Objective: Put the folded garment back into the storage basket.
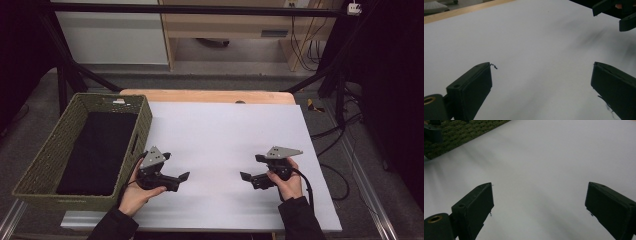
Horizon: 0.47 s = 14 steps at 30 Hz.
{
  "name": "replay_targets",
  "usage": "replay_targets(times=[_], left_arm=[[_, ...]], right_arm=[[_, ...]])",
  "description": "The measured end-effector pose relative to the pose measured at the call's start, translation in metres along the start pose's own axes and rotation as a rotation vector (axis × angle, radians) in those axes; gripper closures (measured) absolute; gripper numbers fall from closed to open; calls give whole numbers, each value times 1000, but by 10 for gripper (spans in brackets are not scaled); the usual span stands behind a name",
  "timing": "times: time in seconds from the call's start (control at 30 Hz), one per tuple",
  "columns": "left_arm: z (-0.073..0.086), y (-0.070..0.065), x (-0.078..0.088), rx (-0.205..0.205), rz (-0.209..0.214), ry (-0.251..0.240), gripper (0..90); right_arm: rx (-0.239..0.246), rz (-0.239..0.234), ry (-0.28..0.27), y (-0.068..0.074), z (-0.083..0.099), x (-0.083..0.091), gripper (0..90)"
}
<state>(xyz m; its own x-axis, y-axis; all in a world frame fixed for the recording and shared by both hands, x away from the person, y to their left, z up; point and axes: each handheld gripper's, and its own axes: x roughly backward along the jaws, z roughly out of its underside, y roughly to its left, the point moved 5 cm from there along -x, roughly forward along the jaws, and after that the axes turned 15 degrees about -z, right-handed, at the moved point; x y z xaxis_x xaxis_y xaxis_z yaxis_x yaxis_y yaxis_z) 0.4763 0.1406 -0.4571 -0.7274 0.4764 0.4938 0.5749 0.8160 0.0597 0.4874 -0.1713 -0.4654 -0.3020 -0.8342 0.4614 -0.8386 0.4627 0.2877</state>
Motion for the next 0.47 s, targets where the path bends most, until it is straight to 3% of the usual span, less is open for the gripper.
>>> replay_targets(times=[0.13,0.37,0.47], left_arm=[[7,-3,-5,-8,6,13,31],[16,-8,-11,-3,30,34,31],[18,-8,-11,-2,32,38,30]], right_arm=[[-5,18,21,-5,12,5,79],[-13,8,3,-7,20,10,78],[-19,8,23,-7,25,8,77]])
